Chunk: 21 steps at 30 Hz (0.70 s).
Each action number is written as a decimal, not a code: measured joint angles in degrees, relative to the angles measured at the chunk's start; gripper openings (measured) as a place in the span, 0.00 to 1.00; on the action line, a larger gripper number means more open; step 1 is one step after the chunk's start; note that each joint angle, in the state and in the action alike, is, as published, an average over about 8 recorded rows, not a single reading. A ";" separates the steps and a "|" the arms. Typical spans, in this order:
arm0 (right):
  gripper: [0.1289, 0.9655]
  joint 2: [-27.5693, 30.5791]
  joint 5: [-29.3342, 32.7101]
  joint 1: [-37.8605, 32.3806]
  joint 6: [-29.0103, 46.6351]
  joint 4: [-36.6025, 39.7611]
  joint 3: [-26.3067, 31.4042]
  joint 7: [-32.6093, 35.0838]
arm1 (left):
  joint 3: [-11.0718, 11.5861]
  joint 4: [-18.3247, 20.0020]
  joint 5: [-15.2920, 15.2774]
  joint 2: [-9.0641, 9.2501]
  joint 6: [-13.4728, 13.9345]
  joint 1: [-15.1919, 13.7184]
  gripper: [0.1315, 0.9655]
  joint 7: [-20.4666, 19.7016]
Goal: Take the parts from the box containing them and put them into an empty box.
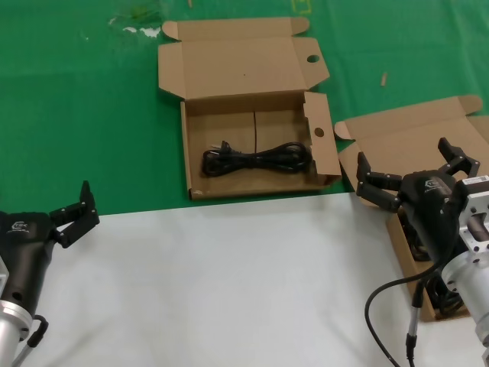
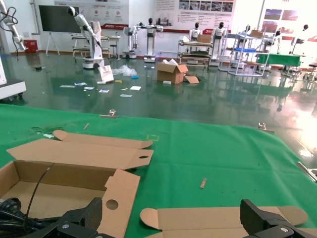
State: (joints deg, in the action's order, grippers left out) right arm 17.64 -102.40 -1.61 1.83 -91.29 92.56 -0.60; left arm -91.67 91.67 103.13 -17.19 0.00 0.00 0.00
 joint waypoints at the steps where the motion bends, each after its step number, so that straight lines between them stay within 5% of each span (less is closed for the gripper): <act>1: 1.00 0.00 0.00 0.00 0.00 0.00 0.00 0.00 | 0.00 0.00 0.00 0.00 0.00 0.00 1.00 0.00; 21: 1.00 0.00 0.00 0.00 0.00 0.00 0.00 0.00 | 0.00 0.00 0.00 0.00 0.00 0.00 1.00 0.00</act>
State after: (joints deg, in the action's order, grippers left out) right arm 17.64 -102.40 -1.61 1.83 -91.29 92.56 -0.60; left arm -91.67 91.67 103.13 -17.19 0.00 0.00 0.00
